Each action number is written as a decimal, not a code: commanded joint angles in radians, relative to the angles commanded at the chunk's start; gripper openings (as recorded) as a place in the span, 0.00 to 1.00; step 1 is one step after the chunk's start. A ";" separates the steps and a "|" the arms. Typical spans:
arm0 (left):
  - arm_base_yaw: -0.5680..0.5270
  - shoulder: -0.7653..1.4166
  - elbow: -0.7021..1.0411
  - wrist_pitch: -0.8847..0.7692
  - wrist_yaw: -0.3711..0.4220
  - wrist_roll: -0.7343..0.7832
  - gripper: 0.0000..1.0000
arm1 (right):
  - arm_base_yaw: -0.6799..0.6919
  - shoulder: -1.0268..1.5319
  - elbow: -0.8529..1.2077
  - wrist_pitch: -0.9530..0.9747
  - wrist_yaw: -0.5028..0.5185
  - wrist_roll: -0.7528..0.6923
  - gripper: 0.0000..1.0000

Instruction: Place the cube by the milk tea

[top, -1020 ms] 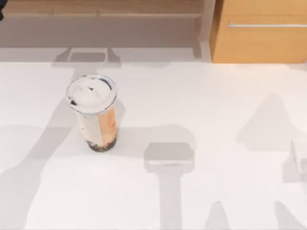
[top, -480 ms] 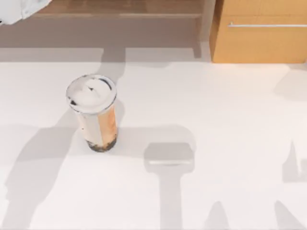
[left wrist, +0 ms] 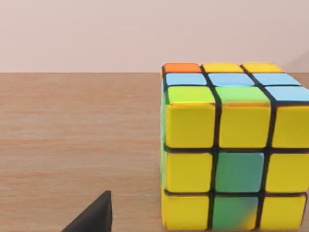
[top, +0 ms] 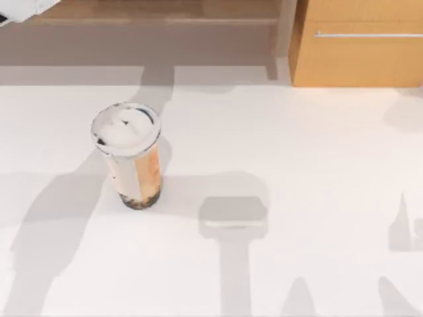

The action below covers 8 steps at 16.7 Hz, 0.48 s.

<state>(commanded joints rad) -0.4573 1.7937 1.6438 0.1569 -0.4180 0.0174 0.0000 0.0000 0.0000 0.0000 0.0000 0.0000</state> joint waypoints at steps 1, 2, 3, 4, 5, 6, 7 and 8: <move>0.004 0.020 0.031 -0.011 0.005 0.000 1.00 | 0.000 0.000 0.000 0.000 0.000 0.000 1.00; 0.010 0.042 0.064 -0.021 0.011 0.000 1.00 | 0.000 0.000 0.000 0.000 0.000 0.000 1.00; 0.015 0.066 0.099 -0.031 0.017 0.000 1.00 | 0.000 0.000 0.000 0.000 0.000 0.000 1.00; 0.021 0.090 0.133 -0.039 0.023 0.001 1.00 | 0.000 0.000 0.000 0.000 0.000 0.000 1.00; 0.027 0.114 0.165 -0.045 0.029 0.001 1.00 | 0.000 0.000 0.000 0.000 0.000 0.000 1.00; 0.033 0.137 0.194 -0.048 0.035 0.001 1.00 | 0.000 0.000 0.000 0.000 0.000 0.000 1.00; 0.037 0.158 0.216 -0.050 0.040 0.001 1.00 | 0.000 0.000 0.000 0.000 0.000 0.000 1.00; 0.040 0.176 0.232 -0.050 0.043 0.000 1.00 | 0.000 0.000 0.000 0.000 0.000 0.000 1.00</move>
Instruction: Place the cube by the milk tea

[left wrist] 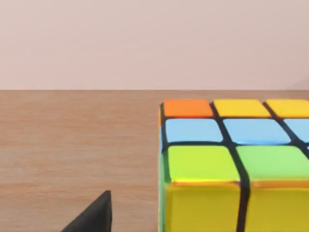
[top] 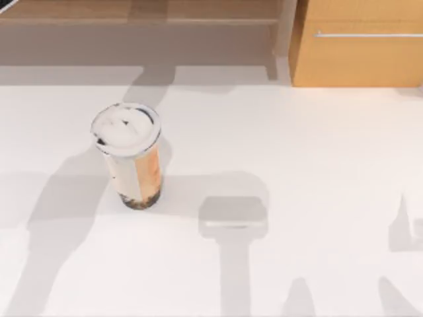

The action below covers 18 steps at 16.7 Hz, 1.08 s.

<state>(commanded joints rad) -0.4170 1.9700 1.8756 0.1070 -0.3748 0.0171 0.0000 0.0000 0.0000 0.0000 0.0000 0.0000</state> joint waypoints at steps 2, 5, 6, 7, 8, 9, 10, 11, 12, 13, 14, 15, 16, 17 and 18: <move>0.002 0.016 0.010 0.000 0.003 -0.001 1.00 | 0.000 0.000 0.000 0.000 0.000 0.000 1.00; 0.002 0.016 0.010 0.000 0.003 -0.001 1.00 | 0.000 0.000 0.000 0.000 0.000 0.000 1.00; 0.002 0.016 0.010 0.000 0.003 -0.001 0.92 | 0.000 0.000 0.000 0.000 0.000 0.000 1.00; 0.002 0.016 0.010 0.000 0.003 -0.001 0.85 | 0.000 0.000 0.000 0.000 0.000 0.000 1.00; 0.002 0.016 0.010 0.000 0.003 -0.001 0.77 | 0.000 0.000 0.000 0.000 0.000 0.000 1.00; 0.002 0.016 0.010 0.000 0.003 -0.001 0.70 | 0.000 0.000 0.000 0.000 0.000 0.000 1.00; 0.002 0.016 0.010 0.000 0.003 -0.001 0.62 | 0.000 0.000 0.000 0.000 0.000 0.000 1.00; 0.002 0.016 0.010 0.000 0.003 -0.001 0.55 | 0.000 0.000 0.000 0.000 0.000 0.000 1.00; 0.002 0.016 0.010 0.000 0.003 -0.001 0.47 | 0.000 0.000 0.000 0.000 0.000 0.000 1.00; 0.002 0.016 0.010 0.000 0.003 -0.001 0.40 | 0.000 0.000 0.000 0.000 0.000 0.000 1.00; 0.002 0.016 0.010 0.000 0.003 -0.001 0.32 | 0.000 0.000 0.000 0.000 0.000 0.000 1.00; 0.002 0.016 0.010 0.000 0.003 -0.001 0.25 | 0.000 0.000 0.000 0.000 0.000 0.000 1.00; 0.002 0.016 0.010 0.000 0.003 -0.001 0.17 | 0.000 0.000 0.000 0.000 0.000 0.000 1.00; 0.002 0.016 0.010 0.000 0.003 -0.001 0.10 | 0.000 0.000 0.000 0.000 0.000 0.000 1.00; 0.002 0.016 0.010 0.000 0.003 -0.001 0.02 | 0.000 0.000 0.000 0.000 0.000 0.000 1.00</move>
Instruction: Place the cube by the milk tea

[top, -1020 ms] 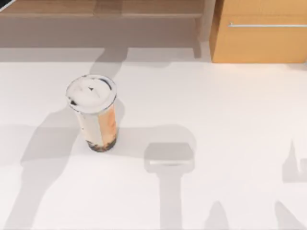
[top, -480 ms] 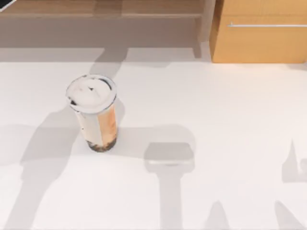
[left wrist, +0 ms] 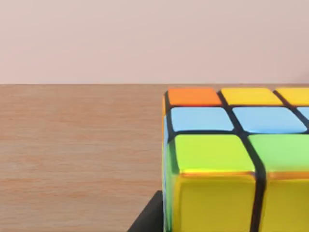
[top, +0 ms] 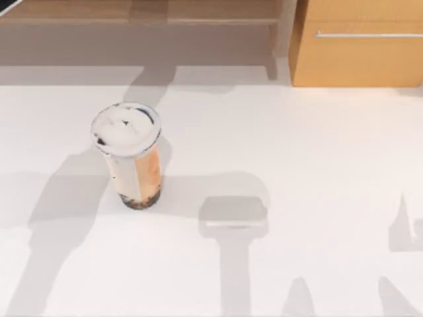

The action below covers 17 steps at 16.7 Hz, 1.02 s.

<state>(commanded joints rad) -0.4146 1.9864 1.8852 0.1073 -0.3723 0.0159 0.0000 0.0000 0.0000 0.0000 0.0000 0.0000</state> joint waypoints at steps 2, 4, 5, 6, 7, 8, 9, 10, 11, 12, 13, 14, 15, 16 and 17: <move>0.000 0.000 0.000 0.000 0.000 0.000 0.00 | 0.000 0.000 0.000 0.000 0.000 0.000 1.00; 0.000 0.000 0.000 0.000 0.000 0.000 0.00 | 0.000 0.000 0.000 0.000 0.000 0.000 1.00; 0.000 0.000 0.000 0.000 0.000 0.000 0.00 | 0.000 0.000 0.000 0.000 0.000 0.000 1.00; 0.000 0.000 0.000 0.000 0.000 0.000 0.00 | 0.000 0.000 0.000 0.000 0.000 0.000 1.00; 0.000 0.000 0.000 0.000 0.000 0.000 0.00 | 0.000 0.000 0.000 0.000 0.000 0.000 1.00; 0.000 0.000 0.000 0.000 0.000 0.000 0.00 | 0.000 0.000 0.000 0.000 0.000 0.000 1.00; -0.003 -0.002 0.001 0.000 0.000 0.002 0.00 | 0.000 0.000 0.000 0.000 0.000 0.000 1.00; -0.003 -0.004 0.002 -0.001 0.000 0.003 0.00 | 0.000 0.000 0.000 0.000 0.000 0.000 1.00; -0.005 -0.010 0.005 -0.004 0.002 0.009 0.00 | 0.000 0.000 0.000 0.000 0.000 0.000 1.00; -0.006 -0.014 0.010 -0.013 0.003 0.014 0.00 | 0.000 0.000 0.000 0.000 0.000 0.000 1.00; -0.004 -0.015 0.017 -0.028 0.002 0.015 0.00 | 0.000 0.000 0.000 0.000 0.000 0.000 1.00; 0.000 -0.012 0.027 -0.042 -0.001 0.013 0.00 | 0.000 0.000 0.000 0.000 0.000 0.000 1.00; 0.004 -0.008 0.036 -0.052 -0.004 0.009 0.00 | 0.000 0.000 0.000 0.000 0.000 0.000 1.00; 0.007 -0.001 0.044 -0.056 -0.005 0.006 0.00 | 0.000 0.000 0.000 0.000 0.000 0.000 1.00; 0.004 0.004 0.048 -0.052 -0.004 0.003 0.00 | 0.000 0.000 0.000 0.000 0.000 0.000 1.00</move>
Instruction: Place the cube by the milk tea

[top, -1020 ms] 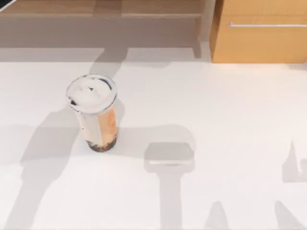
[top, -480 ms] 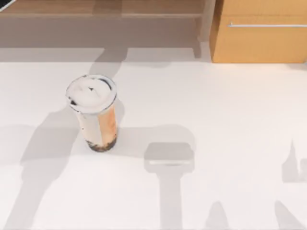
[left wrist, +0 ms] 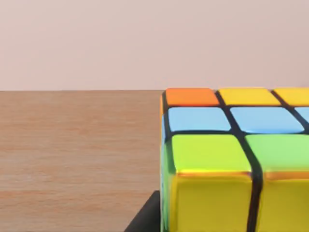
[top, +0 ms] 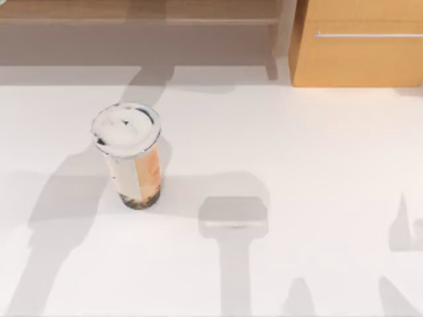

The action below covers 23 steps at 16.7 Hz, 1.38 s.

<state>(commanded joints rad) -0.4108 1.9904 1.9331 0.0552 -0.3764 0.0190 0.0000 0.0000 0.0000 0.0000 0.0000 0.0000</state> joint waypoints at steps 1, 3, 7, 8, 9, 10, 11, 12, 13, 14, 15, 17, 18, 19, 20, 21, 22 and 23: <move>-0.006 0.002 0.002 0.007 0.003 -0.001 0.00 | 0.000 0.000 0.000 0.000 0.000 0.000 1.00; -0.007 0.002 0.003 0.009 0.003 -0.002 0.00 | 0.000 0.000 0.000 0.000 0.000 0.000 1.00; -0.001 -0.011 0.005 -0.002 0.013 -0.001 0.00 | 0.000 0.000 0.000 0.000 0.000 0.000 1.00; 0.012 -0.031 0.011 -0.023 0.033 -0.004 0.00 | 0.000 0.000 0.000 0.000 0.000 0.000 1.00; 0.034 -0.060 0.015 -0.054 0.062 -0.007 0.00 | 0.000 0.000 0.000 0.000 0.000 0.000 1.00; 0.063 -0.094 0.017 -0.096 0.102 -0.011 0.00 | 0.000 0.000 0.000 0.000 0.000 0.000 1.00; 0.095 -0.131 0.016 -0.149 0.149 -0.014 0.00 | 0.000 0.000 0.000 0.000 0.000 0.000 1.00; 0.129 -0.167 0.014 -0.211 0.202 -0.018 0.00 | 0.000 0.000 0.000 0.000 0.000 0.000 1.00; 0.161 -0.202 0.011 -0.283 0.257 -0.021 0.00 | 0.000 0.000 0.000 0.000 0.000 0.000 1.00; 0.190 -0.233 0.007 -0.360 0.309 -0.024 0.00 | 0.000 0.000 0.000 0.000 0.000 0.000 1.00; 0.217 -0.260 0.002 -0.437 0.356 -0.028 0.00 | 0.000 0.000 0.000 0.000 0.000 0.000 1.00; 0.261 -0.301 -0.017 -0.572 0.426 -0.035 0.00 | 0.000 0.000 0.000 0.000 0.000 0.000 1.00; 0.279 -0.316 -0.031 -0.625 0.447 -0.038 0.00 | 0.000 0.000 0.000 0.000 0.000 0.000 1.00; 0.295 -0.327 -0.044 -0.671 0.461 -0.042 0.00 | 0.000 0.000 0.000 0.000 0.000 0.000 1.00; 0.308 -0.332 -0.058 -0.714 0.470 -0.045 0.00 | 0.000 0.000 0.000 0.000 0.000 0.000 1.00; 0.319 -0.332 -0.075 -0.756 0.479 -0.048 0.00 | 0.000 0.000 0.000 0.000 0.000 0.000 1.00; 0.329 -0.326 -0.097 -0.801 0.485 -0.051 0.00 | 0.000 0.000 0.000 0.000 0.000 0.000 1.00; 0.336 -0.314 -0.127 -0.846 0.489 -0.053 0.00 | 0.000 0.000 0.000 0.000 0.000 0.000 1.00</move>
<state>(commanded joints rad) -0.0743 1.6759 1.8063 -0.7906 0.1129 -0.0337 0.0000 0.0000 0.0000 0.0000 0.0000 0.0000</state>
